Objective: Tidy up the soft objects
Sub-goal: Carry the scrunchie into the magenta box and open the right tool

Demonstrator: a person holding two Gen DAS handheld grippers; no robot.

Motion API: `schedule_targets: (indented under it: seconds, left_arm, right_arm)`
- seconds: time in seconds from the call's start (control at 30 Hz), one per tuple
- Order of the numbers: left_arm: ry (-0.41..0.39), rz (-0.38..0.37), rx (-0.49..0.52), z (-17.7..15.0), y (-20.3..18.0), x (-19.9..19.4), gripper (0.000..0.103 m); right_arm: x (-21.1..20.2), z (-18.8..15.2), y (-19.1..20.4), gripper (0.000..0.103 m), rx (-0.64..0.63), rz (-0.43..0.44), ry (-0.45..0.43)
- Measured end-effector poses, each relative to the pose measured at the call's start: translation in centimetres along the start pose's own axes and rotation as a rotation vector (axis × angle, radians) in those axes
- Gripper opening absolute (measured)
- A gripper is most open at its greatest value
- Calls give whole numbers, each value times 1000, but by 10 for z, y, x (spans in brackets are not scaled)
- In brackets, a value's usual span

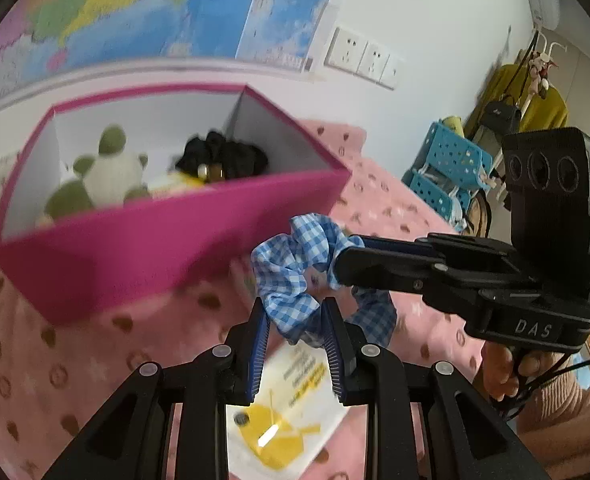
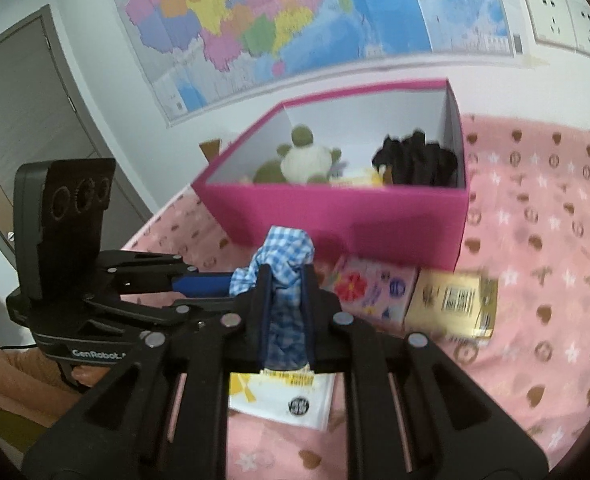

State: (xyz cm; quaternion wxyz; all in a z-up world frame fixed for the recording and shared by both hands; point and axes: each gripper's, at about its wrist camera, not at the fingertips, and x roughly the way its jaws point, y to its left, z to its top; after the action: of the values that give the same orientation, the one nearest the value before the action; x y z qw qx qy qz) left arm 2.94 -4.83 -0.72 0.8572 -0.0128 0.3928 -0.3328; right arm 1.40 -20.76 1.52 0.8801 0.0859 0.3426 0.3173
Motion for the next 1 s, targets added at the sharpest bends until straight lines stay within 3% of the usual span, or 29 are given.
schedule_targets:
  seconds: [0.37,0.6,1.0]
  left_arm:
    - [-75,65,22,62,11,-2,26]
    - [-87,116,21,101,22,12,26]
    - [14,145,-41,117,49,58,26]
  right_arm:
    - [0,58,-12,15,-51,-23,-86]
    - [14,94,-24,15,-61,-37,-91]
    - [53,103,-61,16,-22,-97,0]
